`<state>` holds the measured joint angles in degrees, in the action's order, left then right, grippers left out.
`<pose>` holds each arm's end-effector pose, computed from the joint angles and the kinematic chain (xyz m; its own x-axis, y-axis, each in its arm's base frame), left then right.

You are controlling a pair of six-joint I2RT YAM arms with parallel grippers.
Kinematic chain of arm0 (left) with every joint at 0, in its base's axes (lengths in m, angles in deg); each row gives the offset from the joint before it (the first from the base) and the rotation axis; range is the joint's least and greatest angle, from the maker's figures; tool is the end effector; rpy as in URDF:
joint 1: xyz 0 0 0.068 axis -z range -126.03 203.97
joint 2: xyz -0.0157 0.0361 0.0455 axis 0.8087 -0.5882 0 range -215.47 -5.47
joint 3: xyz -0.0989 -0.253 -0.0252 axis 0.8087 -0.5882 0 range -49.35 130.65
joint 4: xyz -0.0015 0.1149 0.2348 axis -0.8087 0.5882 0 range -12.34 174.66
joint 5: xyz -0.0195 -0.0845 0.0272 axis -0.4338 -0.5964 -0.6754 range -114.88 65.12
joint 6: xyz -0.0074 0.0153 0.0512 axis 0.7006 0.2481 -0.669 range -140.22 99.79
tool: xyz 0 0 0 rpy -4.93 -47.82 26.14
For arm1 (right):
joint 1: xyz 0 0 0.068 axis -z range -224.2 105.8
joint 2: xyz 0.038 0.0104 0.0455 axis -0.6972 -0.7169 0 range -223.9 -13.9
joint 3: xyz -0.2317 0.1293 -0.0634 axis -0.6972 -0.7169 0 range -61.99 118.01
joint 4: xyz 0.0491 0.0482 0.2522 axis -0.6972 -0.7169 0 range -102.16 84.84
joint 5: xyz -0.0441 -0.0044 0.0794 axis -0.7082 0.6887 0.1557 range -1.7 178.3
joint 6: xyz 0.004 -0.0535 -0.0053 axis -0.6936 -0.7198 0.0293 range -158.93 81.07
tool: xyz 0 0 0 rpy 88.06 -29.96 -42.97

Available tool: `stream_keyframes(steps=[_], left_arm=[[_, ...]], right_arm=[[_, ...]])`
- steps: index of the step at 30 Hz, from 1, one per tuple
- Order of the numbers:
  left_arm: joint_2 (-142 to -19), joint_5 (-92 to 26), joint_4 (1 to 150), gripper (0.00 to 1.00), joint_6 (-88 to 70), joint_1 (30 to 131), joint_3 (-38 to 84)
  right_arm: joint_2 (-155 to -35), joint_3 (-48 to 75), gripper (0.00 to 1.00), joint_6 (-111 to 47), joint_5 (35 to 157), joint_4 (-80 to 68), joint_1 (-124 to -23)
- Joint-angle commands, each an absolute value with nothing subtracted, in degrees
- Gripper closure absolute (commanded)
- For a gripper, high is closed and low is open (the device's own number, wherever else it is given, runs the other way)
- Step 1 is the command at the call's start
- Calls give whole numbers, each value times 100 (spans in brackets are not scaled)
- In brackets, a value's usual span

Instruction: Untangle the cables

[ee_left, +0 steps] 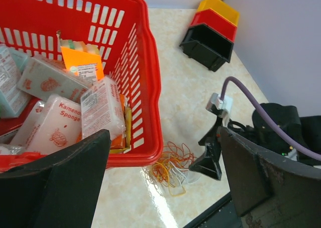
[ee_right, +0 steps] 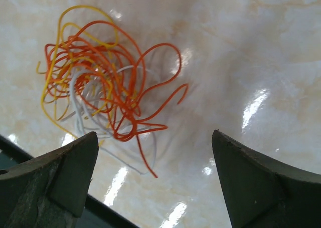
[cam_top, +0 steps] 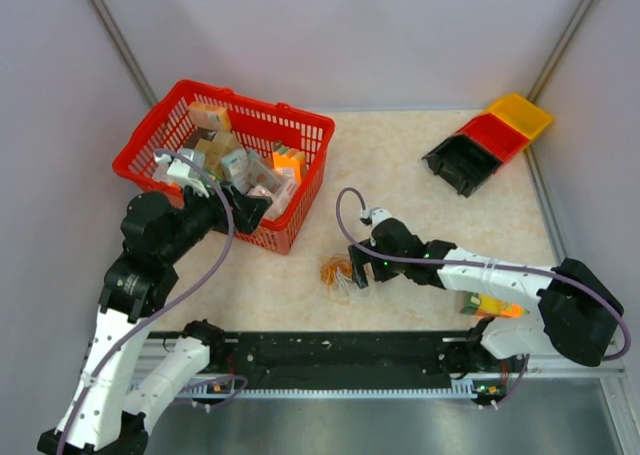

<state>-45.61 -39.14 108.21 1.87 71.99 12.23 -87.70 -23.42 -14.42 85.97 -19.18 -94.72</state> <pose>0.1221 -0.0490 0.4119 -0.3391 -0.2729 -0.9003 0.4356 0.8027 -0.4074 0.1618 0.1940 0.1917 -0.7513 -0.2599 -0.6066 -0.4864 0.8393 0.2428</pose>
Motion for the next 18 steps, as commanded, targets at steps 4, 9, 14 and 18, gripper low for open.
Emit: stream_keyframes(steps=[4, 9, 14, 18], left_arm=[[-4625, -4851, 10465, 7, 202, 7172, 1068], [-4766, -5685, 10078, 10, 500, 7164, 918], [-4924, -6591, 9298, 13, 1018, 7251, 690], [-5073, -6778, 8672, 13, 1134, 7839, 663]], right_arm=[[-9053, -2305, 17, -1371, 8406, -940, -9500], [-9414, -2428, 41, -932, 9357, -165, -9500], [-8863, -2569, 84, -861, 8893, -505, -9483], [-7485, -2735, 100, -747, 9013, -946, -9088]])
